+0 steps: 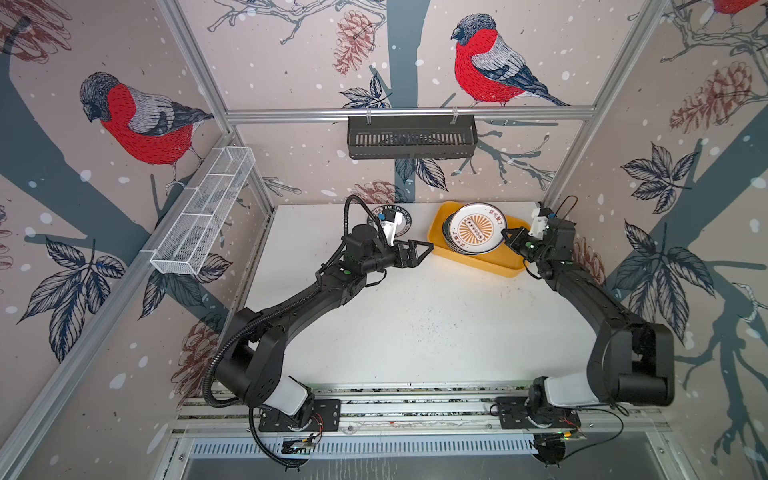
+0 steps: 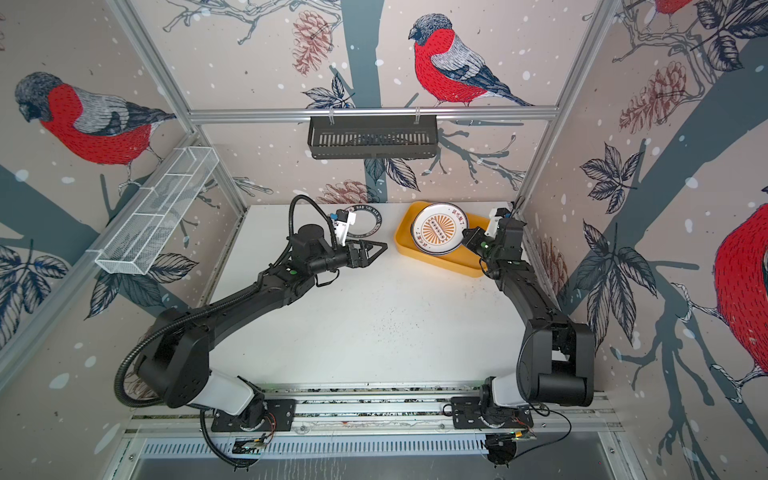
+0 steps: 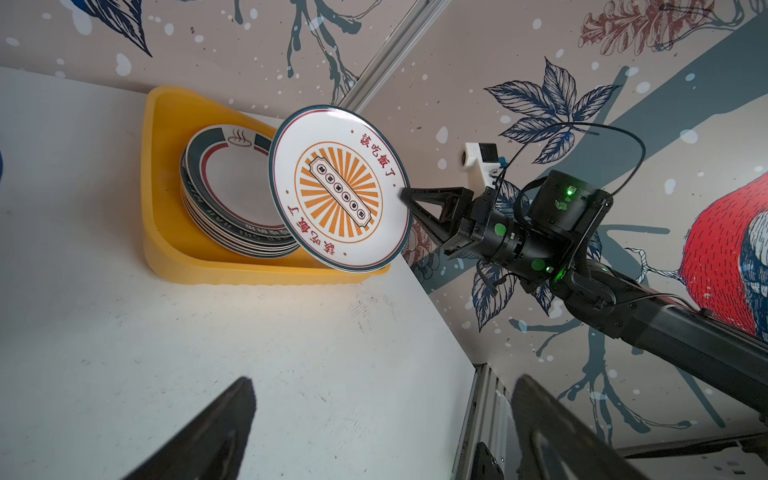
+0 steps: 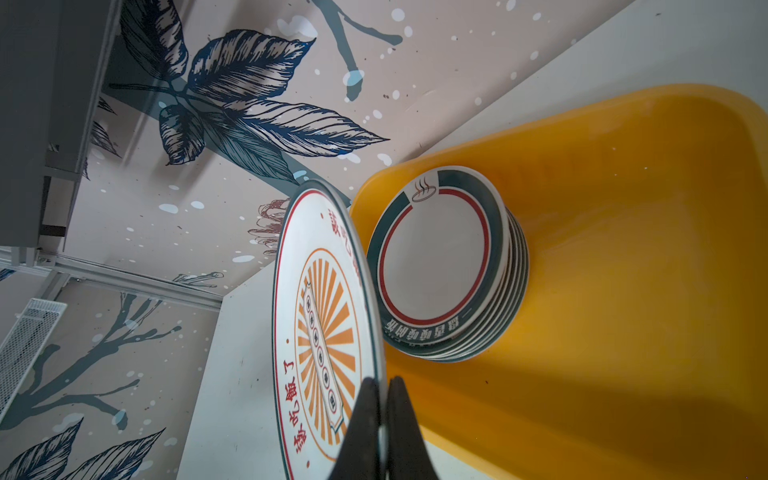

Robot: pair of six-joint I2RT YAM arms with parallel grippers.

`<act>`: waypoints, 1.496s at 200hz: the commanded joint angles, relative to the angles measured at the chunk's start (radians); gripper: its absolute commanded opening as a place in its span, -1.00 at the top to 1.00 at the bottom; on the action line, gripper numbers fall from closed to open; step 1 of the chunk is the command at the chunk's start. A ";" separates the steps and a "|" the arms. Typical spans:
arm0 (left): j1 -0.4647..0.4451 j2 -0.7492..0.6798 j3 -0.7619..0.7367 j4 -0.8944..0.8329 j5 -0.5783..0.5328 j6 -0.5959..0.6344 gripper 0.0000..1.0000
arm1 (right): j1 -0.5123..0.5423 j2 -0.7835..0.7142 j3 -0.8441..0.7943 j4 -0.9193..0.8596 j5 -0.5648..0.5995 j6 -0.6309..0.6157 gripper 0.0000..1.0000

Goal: Place the plates into the plastic bin on the countertop
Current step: 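Carry the sunburst plate to the yellow bin with the right gripper while the left withdraws, then lower the sunburst plate onto the stack in the yellow bin with the right gripper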

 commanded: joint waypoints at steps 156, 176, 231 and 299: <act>-0.003 -0.032 -0.065 0.117 -0.077 0.014 -0.92 | 0.017 0.353 0.229 0.052 0.085 0.146 0.98; -0.002 -0.032 -0.065 0.116 -0.084 0.016 -0.93 | 0.021 0.384 0.246 0.052 0.095 0.157 0.98; 0.000 -0.019 -0.058 0.111 -0.094 0.019 -0.92 | 0.024 0.451 0.288 0.051 0.098 0.171 0.98; -0.001 0.003 -0.044 0.110 -0.098 0.017 -0.92 | 0.035 0.493 0.320 0.023 0.109 0.160 0.98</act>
